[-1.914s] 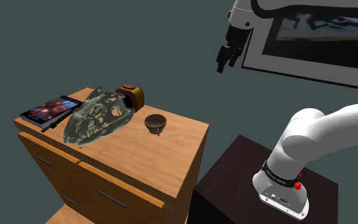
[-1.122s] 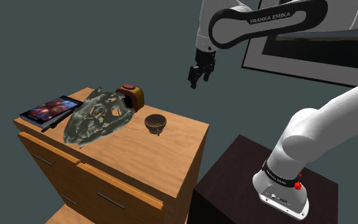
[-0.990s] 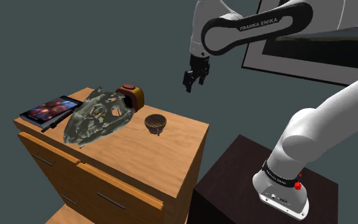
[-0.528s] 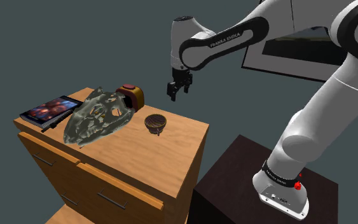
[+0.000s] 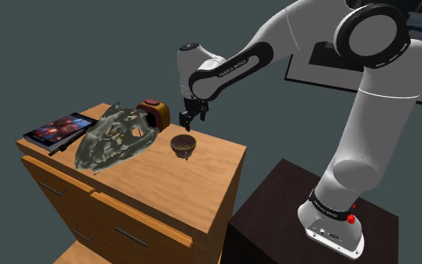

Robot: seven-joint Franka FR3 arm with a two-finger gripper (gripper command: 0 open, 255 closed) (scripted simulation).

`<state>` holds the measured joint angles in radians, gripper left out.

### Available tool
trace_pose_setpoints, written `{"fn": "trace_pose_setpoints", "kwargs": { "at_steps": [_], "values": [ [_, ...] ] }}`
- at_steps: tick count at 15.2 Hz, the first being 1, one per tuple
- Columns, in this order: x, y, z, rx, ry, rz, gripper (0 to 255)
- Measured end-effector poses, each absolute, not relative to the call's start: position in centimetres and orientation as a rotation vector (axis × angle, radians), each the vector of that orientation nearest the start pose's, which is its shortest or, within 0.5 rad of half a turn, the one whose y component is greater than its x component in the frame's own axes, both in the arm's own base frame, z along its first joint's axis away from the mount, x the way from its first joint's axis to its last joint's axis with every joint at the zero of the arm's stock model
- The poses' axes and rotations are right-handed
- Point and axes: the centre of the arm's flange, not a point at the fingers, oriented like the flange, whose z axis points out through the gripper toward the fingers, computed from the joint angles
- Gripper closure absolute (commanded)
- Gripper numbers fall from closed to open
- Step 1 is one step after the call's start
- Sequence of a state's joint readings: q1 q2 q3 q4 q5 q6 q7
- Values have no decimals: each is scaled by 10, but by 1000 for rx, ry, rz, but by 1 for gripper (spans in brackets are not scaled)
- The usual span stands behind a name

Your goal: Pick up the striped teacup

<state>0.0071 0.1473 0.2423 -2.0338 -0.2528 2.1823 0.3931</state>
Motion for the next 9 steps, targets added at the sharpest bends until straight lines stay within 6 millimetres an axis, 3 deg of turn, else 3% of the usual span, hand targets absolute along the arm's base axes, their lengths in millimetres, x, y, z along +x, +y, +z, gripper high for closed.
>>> {"fn": "trace_pose_setpoints", "kwargs": {
  "at_steps": [9],
  "values": [
    [637, 168, 286, -3334, -13, -52, 0]
  ]
}}
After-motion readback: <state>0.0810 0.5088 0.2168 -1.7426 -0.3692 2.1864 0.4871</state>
